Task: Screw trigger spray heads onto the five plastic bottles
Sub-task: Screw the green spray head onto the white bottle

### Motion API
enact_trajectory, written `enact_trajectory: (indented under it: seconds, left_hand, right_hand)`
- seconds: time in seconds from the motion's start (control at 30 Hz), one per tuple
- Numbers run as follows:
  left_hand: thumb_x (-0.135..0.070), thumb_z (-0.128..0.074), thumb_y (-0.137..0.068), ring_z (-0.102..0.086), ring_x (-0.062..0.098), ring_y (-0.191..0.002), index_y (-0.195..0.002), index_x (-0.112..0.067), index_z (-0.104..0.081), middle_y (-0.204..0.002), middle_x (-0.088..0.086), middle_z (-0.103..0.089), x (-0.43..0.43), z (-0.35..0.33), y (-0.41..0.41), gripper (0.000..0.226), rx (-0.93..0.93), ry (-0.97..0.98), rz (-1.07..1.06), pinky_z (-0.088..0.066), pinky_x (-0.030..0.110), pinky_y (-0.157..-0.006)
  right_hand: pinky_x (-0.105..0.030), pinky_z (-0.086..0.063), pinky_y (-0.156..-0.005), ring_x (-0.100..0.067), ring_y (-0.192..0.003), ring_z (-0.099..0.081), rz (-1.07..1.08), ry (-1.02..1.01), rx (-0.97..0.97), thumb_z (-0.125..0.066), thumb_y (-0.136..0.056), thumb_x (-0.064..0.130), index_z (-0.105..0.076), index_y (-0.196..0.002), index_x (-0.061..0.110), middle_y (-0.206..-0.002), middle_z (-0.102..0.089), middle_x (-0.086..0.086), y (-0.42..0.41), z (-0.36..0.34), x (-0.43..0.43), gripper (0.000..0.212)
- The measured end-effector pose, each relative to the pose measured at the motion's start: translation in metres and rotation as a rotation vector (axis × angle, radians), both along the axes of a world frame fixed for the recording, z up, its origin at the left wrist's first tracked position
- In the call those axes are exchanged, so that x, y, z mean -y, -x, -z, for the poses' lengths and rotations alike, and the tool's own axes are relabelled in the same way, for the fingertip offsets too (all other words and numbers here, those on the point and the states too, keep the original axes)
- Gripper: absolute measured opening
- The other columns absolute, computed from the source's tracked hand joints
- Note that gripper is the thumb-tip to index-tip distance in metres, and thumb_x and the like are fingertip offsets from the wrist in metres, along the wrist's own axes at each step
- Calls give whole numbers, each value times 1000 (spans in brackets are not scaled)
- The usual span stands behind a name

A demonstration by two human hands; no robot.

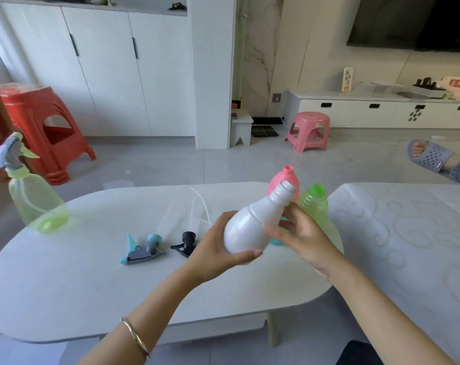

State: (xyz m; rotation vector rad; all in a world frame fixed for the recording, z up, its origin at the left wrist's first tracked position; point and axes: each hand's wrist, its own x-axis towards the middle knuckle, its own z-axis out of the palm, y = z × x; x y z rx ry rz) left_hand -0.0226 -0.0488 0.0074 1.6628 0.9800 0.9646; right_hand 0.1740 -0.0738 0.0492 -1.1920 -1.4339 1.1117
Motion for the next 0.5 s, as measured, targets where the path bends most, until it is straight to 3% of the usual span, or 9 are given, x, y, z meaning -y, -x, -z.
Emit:
enact_trajectory:
  seconds: [0.13, 0.23, 0.3, 0.4, 0.5]
  left_hand:
    - [-46, -85, -58, -62, -2, -94, -118, -41, -48, -111, -11, -59, -3, 0, 74, 71, -85, -51, -139, -55, 17, -61]
    - [-48, -85, -55, -63, -2, -91, -121, -37, -49, -110, -10, -62, -5, 2, 126, 76, -135, -44, -249, -54, 16, -59]
    - [-50, -84, -54, -63, -4, -89, -116, -42, -49, -108, -11, -62, -5, 5, 152, 72, -147, -41, -305, -53, 14, -58]
    - [-57, -82, -50, -64, -3, -89, -113, -45, -49, -106, -9, -63, -2, 11, 179, 72, -153, -34, -351, -54, 15, -59]
    - [-58, -81, -50, -63, -3, -90, -112, -47, -49, -108, -9, -63, -1, 20, 196, 70, -150, -19, -373, -55, 18, -59]
  right_hand:
    - [-16, -48, -86, -1, -112, -60, -51, 34, -14, -72, -62, 48, -53, -123, 27, -128, -58, 8, 20, 9, -14, 67]
    - [-18, -47, -89, -2, -113, -58, -56, 53, 65, -74, -68, 39, -55, -115, 32, -128, -57, 10, 33, 27, -25, 52]
    - [-12, -44, -89, -3, -116, -55, -80, 41, 192, -77, -74, 26, -54, -112, 35, -126, -57, 14, 39, 40, -32, 45]
    - [-1, -37, -88, 0, -116, -52, -150, -2, 449, -78, -74, 29, -53, -110, 42, -121, -56, 21, 45, 55, -38, 46]
    - [-11, -36, -96, 0, -115, -51, -186, -18, 608, -78, -72, 35, -50, -114, 46, -122, -53, 20, 53, 66, -43, 51]
